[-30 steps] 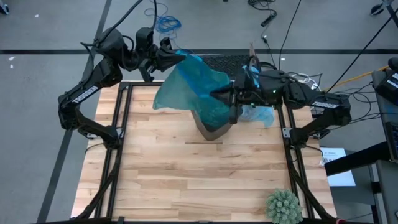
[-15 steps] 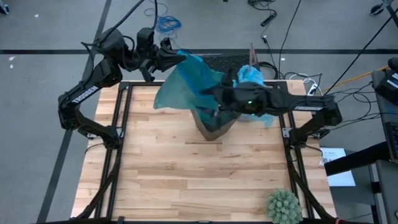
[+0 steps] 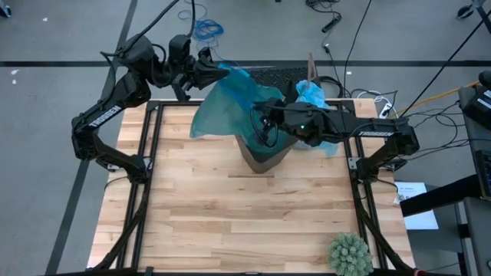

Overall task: Place trash/remove bag and relplace
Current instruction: Insert the dark blue trash bag into the trash bin

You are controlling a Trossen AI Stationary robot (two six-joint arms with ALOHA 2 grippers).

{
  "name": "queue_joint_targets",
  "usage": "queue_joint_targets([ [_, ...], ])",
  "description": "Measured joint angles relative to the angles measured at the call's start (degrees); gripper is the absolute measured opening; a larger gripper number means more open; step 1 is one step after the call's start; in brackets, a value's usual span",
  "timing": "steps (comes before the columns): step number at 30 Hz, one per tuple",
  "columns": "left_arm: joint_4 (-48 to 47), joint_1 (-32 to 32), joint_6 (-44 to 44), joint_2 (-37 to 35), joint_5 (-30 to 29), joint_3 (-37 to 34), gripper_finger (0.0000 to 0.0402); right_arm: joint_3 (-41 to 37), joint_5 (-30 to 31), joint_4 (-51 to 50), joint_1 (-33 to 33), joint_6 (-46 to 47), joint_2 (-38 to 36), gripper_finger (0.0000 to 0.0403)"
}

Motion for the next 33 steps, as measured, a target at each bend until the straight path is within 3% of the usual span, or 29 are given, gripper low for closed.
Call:
queue_joint_targets([
  [4,0.87,0.0,0.0,0.0,4.08,0.0,0.003,0.0,0.2,0.07,0.0,2.01,-0.29,0.0001],
  [9,2.77,0.0,0.05,0.0,4.42,0.0,0.0105,0.0,1.43,0.03,0.0,3.24,-0.79,0.0],
  [19,2.93,0.17,3.48,0.0,-3.11,0.0,0.0243,0.02,4.44,-0.2,-0.68,3.65,-2.26,0.0],
  [26,0.81,1.48,5.64,0.0,-4.4,0.6,0.0267,0.02,4.7,0.15,-1.05,3.84,-3.3,0.0],
  [33,-10.04,1.99,8.04,0.0,-0.8,0.61,0.0267,0.02,4.82,1.64,-1.25,3.85,-3.41,0.0],
])
